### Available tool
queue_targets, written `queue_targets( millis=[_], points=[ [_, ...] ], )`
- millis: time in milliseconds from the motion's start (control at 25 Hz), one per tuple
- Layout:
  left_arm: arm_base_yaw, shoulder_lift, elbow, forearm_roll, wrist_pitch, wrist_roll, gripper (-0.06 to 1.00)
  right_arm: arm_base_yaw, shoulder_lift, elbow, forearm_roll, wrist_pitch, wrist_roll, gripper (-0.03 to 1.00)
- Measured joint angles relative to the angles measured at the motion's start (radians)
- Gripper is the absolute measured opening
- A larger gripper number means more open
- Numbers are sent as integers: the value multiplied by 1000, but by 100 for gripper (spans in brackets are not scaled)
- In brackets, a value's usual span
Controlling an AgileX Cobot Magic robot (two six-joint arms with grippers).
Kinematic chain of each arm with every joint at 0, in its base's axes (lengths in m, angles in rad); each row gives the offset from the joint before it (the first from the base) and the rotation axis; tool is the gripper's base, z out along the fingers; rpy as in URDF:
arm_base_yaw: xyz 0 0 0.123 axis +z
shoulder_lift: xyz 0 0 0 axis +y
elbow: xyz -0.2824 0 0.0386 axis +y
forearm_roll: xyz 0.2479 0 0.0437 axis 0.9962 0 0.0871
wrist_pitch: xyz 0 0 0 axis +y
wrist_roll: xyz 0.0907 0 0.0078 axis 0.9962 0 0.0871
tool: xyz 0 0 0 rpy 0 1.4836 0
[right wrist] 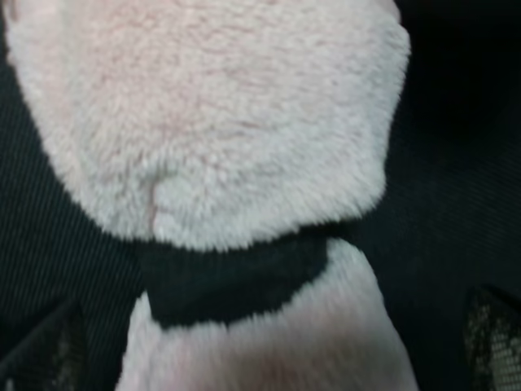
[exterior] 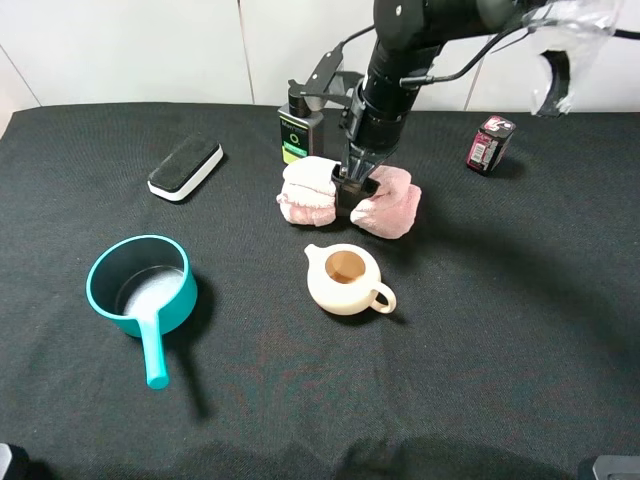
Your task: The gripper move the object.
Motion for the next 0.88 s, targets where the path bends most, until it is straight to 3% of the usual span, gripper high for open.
queue_targets(
  millis=[240, 880],
  points=[
    [0, 0, 0, 1, 0, 0, 82, -14, -76, -1, -21, 50, 72, 69],
    [0, 0, 0, 1, 0, 0, 82, -222, -267, -2, -27, 311, 318, 69]
  ],
)
